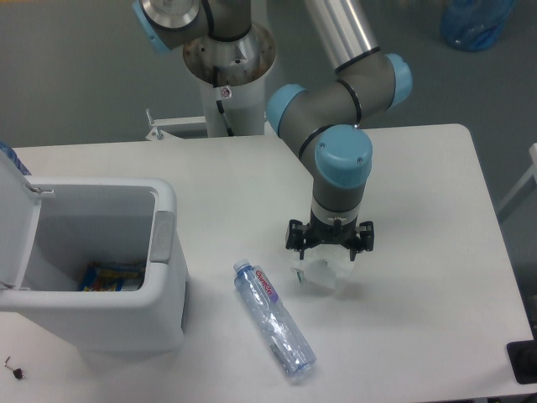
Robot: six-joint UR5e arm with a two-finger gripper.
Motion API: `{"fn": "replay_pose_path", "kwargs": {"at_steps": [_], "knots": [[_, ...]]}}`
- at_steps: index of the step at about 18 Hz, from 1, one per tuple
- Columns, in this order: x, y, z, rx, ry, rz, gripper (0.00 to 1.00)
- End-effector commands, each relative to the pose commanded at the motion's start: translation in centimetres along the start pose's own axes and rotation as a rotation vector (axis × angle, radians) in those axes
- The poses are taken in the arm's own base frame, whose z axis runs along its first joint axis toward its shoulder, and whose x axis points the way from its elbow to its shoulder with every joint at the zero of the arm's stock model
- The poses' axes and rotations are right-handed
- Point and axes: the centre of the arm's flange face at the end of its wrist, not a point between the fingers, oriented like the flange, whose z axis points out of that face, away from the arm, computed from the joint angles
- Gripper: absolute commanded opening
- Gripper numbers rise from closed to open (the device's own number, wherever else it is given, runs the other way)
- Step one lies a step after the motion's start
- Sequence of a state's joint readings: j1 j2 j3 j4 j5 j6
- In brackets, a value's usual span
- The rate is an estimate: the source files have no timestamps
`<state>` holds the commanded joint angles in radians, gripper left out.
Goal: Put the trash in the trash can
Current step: 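Close the gripper on the clear plastic wrapper and lift it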
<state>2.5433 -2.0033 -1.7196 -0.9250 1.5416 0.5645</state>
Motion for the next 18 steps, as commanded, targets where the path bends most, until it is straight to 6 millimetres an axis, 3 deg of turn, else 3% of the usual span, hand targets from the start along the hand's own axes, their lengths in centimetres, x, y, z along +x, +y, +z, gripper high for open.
{"fn": "replay_pose_path", "kwargs": {"at_steps": [3, 6, 13, 15, 18], "knots": [[0.0, -0.1, 0.8, -0.007, 0.004, -0.055, 0.98], [0.1, -0.2, 1.5, 0.007, -0.006, -0.087, 0.84], [0.1, -0.2, 1.6, 0.002, -0.011, -0.092, 0.23], [0.1, -0.2, 1.5, 0.001, -0.013, -0.09, 0.0], [0.0, -0.4, 1.2, 0.002, -0.011, -0.087, 0.0]]}}
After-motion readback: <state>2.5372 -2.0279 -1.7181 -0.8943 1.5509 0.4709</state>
